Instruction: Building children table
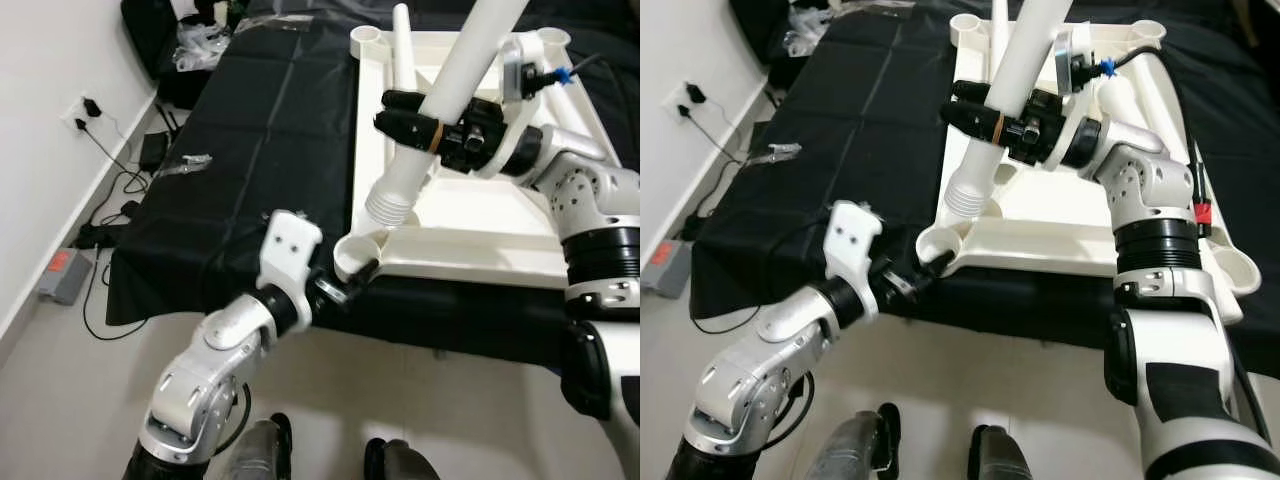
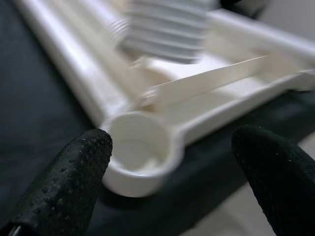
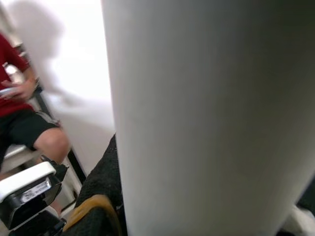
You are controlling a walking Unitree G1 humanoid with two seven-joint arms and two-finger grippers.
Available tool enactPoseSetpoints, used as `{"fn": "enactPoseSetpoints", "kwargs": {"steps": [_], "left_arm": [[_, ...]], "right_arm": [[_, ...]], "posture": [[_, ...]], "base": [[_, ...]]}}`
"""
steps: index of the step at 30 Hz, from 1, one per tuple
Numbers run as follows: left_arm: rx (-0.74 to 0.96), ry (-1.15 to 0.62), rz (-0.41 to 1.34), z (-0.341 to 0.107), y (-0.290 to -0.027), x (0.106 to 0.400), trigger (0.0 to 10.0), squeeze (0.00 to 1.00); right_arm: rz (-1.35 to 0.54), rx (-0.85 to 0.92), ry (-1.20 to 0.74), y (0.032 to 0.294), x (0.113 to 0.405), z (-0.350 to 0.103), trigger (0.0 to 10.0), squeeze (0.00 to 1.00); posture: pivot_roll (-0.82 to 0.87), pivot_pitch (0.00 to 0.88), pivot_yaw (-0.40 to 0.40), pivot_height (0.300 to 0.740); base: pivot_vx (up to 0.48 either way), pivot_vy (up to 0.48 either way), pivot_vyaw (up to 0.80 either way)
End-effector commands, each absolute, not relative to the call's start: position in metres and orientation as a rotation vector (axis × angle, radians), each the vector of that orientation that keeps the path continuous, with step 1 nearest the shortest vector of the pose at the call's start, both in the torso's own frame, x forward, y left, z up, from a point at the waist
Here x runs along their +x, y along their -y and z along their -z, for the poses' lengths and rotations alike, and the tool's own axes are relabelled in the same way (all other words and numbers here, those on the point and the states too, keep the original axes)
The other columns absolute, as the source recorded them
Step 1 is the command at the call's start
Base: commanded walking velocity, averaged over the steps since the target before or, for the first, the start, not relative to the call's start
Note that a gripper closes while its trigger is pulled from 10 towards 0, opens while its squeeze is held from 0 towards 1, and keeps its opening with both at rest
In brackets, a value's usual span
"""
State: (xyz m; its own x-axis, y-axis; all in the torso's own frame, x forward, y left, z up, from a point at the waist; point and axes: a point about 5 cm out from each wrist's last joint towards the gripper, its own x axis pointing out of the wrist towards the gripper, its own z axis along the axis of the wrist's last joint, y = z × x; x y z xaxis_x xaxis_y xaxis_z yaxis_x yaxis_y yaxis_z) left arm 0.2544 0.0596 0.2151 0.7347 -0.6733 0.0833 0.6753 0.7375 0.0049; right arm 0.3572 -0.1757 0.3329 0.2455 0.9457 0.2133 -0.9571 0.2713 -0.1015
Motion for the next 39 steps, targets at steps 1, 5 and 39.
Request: {"fn": "enactPoseSetpoints", "kwargs": {"steps": [1,5,39], "left_arm": [[-0.043,0.025,0.845,-0.206,-0.058,0.236,10.0,0.0],[-0.05,0.007,0.872,-0.203,-0.058,0.232,10.0,0.0],[0.041,-0.02,0.58,-0.184,-0.079,0.218,10.0,0.0]], "right_arm": [[-1.365,-0.002,0.245,0.169,0.354,-0.341,10.0,0.0],[-1.377,-0.011,0.23,0.168,0.354,-0.341,10.0,0.0],[-1.054,-0.037,0.203,0.149,0.389,-0.329,10.0,0.0]], "posture": [[0.18,0.237,-0.014,0.74],[0.18,0.237,-0.014,0.74],[0.19,0.345,-0.007,0.74]], "base": [[0.0,0.0,0.0],[0.0,0.0,0.0],[0.0,0.0,0.0]]}}
